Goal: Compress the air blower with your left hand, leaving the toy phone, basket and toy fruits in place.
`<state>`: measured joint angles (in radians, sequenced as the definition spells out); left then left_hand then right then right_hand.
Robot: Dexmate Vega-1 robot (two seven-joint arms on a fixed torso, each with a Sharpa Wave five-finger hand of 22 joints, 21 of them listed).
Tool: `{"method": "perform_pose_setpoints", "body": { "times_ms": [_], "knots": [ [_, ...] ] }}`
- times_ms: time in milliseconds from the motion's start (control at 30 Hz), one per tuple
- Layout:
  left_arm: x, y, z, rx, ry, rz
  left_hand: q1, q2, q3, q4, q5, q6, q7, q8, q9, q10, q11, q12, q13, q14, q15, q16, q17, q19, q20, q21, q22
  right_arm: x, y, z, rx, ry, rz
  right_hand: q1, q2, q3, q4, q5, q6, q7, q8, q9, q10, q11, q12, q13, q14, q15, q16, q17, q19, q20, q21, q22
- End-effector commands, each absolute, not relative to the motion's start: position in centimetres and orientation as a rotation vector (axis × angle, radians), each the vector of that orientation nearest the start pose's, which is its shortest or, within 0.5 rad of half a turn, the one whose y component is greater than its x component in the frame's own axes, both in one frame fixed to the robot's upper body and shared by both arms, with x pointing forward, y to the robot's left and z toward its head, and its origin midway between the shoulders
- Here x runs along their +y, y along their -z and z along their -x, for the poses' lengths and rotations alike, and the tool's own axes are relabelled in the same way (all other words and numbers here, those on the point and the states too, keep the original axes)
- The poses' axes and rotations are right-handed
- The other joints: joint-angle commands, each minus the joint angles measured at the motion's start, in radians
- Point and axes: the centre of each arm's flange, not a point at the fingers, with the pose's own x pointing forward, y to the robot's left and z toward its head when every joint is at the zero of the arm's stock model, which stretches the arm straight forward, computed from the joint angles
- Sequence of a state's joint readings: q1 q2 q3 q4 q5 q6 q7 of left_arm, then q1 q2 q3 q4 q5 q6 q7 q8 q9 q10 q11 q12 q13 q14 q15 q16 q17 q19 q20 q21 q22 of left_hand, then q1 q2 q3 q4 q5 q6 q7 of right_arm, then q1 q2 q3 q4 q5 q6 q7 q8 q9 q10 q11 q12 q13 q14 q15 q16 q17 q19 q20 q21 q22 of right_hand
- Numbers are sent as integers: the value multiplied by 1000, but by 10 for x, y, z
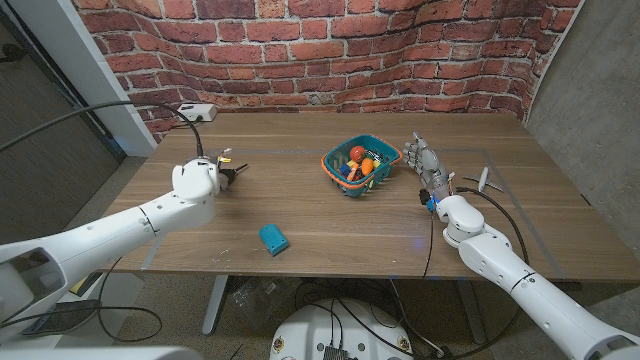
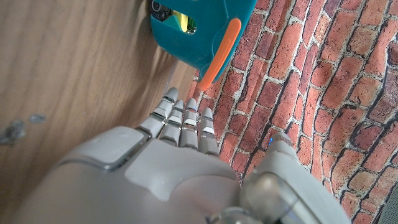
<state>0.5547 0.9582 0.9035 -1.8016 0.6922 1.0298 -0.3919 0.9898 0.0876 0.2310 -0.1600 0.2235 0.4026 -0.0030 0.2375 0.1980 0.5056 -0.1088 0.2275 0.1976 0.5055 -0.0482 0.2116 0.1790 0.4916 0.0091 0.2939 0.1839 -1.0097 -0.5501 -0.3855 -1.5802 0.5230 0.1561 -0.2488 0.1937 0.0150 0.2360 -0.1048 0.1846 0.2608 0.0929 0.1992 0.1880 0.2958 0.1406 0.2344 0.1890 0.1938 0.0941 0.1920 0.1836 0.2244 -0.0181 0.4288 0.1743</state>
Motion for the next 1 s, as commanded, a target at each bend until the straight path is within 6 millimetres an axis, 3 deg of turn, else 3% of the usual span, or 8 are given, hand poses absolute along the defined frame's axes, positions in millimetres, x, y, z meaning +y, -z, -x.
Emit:
{"method": "perform_pose_setpoints", "body": {
  "times_ms": [33,600,1000],
  "knots": [
    [350,-7,-613,169,-382,-1521,16,1,10,1,-4,18,1,9,2,17,3,8,4,13,-61,6,4,11,1,8,3,-258,64,-616,-513,-99,39,2,4,2,-5,-2,2,2,0,4,7,-1,-4,1,14,3,0,2,11,5,-3,4],
    [344,-13,-614,108,-368,-1484,70,41,46,5,-14,103,8,25,2,96,7,18,4,87,-67,11,4,57,-4,19,3,-258,66,-620,-499,-107,38,1,5,1,-6,-2,2,0,-1,4,12,1,-3,1,17,4,0,2,15,5,-6,4],
    [342,-18,-603,63,-419,-1431,67,50,50,17,-21,124,6,27,2,110,6,16,4,106,-68,11,5,70,-6,22,3,-260,68,-619,-500,-102,29,1,5,1,-6,-2,3,1,0,4,12,1,-4,1,18,3,0,2,16,6,-9,4]
  ]
}}
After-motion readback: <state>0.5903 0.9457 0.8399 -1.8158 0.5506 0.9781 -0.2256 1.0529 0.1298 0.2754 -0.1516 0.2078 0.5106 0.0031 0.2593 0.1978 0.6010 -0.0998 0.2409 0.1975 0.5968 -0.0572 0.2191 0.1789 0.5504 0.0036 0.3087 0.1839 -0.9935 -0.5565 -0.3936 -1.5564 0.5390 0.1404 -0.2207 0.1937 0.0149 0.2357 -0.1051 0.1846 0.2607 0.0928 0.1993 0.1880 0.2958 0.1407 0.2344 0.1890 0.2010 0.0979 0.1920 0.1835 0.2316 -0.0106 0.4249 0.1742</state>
